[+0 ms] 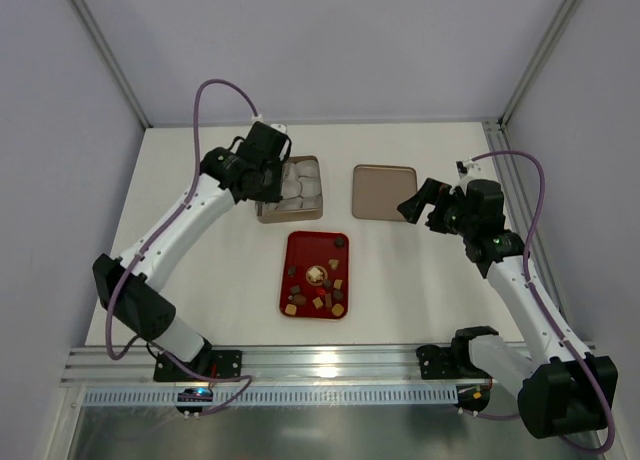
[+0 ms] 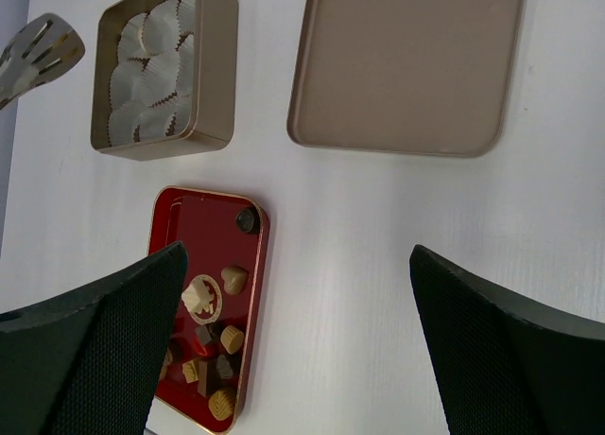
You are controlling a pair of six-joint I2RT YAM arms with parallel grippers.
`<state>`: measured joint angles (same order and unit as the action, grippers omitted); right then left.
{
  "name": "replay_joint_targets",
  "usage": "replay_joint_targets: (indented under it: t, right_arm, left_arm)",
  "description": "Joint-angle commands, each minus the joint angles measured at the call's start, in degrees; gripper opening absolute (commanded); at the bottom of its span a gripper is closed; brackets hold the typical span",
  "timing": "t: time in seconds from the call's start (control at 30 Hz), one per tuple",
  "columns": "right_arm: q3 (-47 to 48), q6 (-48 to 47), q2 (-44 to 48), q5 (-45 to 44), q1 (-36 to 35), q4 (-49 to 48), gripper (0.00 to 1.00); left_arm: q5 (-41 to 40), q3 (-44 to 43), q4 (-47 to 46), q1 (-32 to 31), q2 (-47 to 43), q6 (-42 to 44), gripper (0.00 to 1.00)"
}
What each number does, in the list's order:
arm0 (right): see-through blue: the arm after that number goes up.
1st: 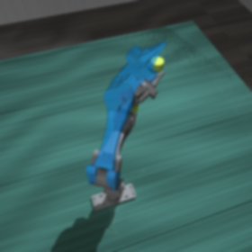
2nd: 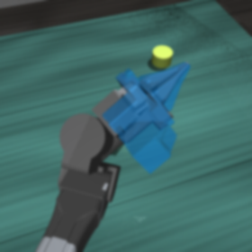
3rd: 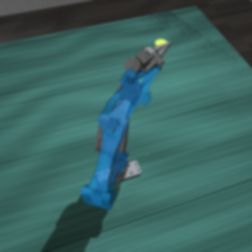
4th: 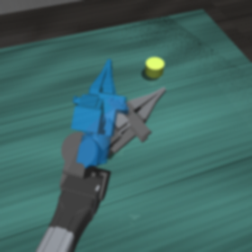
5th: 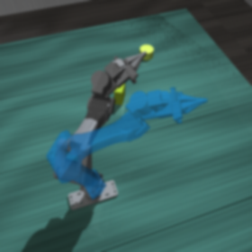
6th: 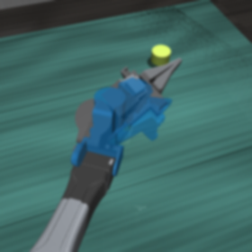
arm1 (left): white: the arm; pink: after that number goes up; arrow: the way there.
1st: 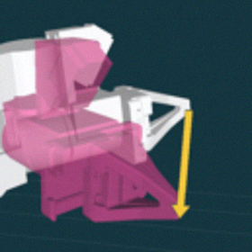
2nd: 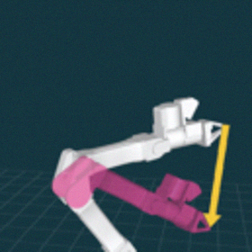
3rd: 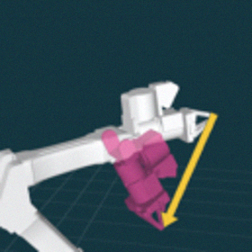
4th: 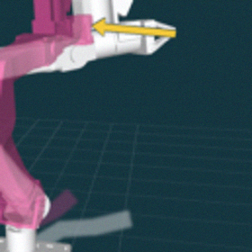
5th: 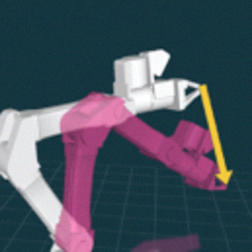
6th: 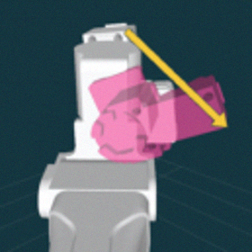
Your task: Pack the chocolate
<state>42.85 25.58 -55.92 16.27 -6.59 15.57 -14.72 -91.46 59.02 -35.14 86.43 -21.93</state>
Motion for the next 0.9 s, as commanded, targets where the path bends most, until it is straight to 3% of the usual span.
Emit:
replay_joint_targets:
  t: [0.0,0.3,0.57,0.87]
  right_arm:
    - [0.7,-0.4,-0.2,0.8,-0.3,-1.2,1.00]
    - [0.5,-0.4,0.1,1.0,-0.3,-1.2,1.00]
    - [0.6,-0.4,-0.2,0.9,-0.4,-1.2,1.00]
    - [0.5,-0.4,-0.5,1.0,-0.3,-1.2,1.00]
  left_arm:
    - [0.7,-4.7,-6.3,2.3,5.0,2.2,0.20]
    - [-1.1,-12.0,-8.4,5.7,18.5,4.0,0.20]
    - [-0.3,-13.3,-9.5,6.5,22.3,4.6,0.21]
    - [0.0,-11.6,-10.2,6.7,23.3,5.1,0.32]
